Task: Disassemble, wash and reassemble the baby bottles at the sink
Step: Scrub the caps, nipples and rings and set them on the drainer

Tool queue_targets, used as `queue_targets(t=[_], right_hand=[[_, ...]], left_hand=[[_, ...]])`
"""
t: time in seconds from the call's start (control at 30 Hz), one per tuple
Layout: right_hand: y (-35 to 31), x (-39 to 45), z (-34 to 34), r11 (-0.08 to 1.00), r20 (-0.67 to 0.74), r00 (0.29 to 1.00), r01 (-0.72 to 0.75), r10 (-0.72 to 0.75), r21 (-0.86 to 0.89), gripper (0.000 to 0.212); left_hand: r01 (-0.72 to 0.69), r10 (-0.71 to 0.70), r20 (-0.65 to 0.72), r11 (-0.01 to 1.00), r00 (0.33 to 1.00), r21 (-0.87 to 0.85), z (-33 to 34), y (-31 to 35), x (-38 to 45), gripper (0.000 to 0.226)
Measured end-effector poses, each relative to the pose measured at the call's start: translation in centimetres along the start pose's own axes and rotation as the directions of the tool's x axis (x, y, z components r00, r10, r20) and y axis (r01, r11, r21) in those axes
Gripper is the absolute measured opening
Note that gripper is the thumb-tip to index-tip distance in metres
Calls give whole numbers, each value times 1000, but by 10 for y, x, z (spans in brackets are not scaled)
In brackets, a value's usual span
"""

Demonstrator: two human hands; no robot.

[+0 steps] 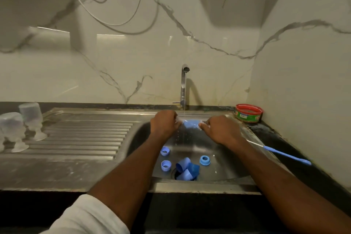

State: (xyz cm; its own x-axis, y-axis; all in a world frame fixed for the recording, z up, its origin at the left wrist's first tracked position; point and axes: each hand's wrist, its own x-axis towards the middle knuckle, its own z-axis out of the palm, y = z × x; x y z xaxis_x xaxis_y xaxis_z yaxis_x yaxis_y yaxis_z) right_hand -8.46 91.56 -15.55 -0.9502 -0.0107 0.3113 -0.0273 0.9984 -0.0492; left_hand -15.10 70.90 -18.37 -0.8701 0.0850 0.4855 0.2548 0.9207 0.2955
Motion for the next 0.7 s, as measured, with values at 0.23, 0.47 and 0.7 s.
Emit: queue_targets(t=[0.23,0.47,0.7], right_hand=[[-1,1,0,998,-45,998,-41,43,40,51],[-26,-20,11,999,-26,999,-45,45,17,49],[-91,-15,-20,982,-116,981,168,-158,82,34]], left_hand=[[113,-112,-14,992,994,51,-2,-14,-5,31],[96,-112,122,987,986,133,-3,-16,-23,24],[39,-45,13,956,999,291,-67,-78,-25,33]])
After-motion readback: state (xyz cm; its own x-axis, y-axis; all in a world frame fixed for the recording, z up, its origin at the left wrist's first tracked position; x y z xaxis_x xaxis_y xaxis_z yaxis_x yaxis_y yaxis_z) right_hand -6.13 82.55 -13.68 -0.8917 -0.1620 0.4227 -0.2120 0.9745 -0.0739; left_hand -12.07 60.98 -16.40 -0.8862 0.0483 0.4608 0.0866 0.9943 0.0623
